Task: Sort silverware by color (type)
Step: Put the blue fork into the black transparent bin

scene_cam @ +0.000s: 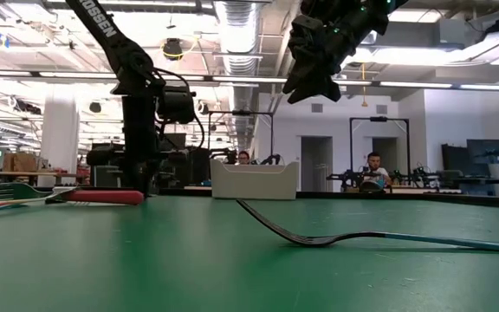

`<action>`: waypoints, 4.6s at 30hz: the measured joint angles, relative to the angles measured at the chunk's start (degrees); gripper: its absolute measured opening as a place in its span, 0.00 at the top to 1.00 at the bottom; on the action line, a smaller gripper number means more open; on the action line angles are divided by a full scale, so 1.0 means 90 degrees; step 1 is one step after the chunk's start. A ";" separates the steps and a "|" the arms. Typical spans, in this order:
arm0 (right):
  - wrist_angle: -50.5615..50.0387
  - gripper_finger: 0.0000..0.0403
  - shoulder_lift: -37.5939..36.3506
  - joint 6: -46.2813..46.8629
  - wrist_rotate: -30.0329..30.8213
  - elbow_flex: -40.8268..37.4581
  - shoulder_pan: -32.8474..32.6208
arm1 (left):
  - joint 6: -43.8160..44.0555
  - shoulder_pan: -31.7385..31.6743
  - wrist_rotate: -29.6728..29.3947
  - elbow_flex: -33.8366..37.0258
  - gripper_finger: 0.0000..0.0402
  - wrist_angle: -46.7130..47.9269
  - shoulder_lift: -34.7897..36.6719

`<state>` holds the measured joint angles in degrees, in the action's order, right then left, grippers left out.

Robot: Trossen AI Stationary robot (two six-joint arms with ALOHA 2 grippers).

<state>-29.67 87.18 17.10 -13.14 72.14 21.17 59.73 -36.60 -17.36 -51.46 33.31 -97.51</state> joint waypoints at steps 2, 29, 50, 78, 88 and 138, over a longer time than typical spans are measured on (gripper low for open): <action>0.0000 0.62 0.0000 0.0215 -0.0006 0.0000 0.0000 | -0.0310 0.0000 0.0015 0.0000 0.98 -0.0020 0.0000; 0.3731 0.62 0.0772 0.4217 0.1538 -0.0003 -0.1575 | -0.6327 0.3036 0.0322 0.0022 1.00 -0.0513 0.3936; 0.3436 0.93 0.0771 0.3770 0.2877 -0.0001 -0.2254 | -0.5082 0.4281 0.0347 0.0009 0.96 -0.0804 0.3966; 0.3359 0.98 0.4114 0.2316 0.1104 0.3652 -0.3219 | -0.1756 0.5905 0.0233 -0.0399 0.70 0.1684 0.6297; 0.2133 0.98 0.6280 0.1685 0.1162 0.6995 -0.3325 | -0.0296 0.6359 -0.0661 -0.0396 0.69 0.2544 0.6411; 0.2455 0.54 0.6489 0.1625 0.1302 0.6810 -0.3473 | -0.0171 0.6479 -0.1432 -0.0389 0.69 0.2268 0.5341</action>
<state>-7.57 145.58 31.73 -1.41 133.43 -10.09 58.19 21.71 -30.24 -54.97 53.72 -49.45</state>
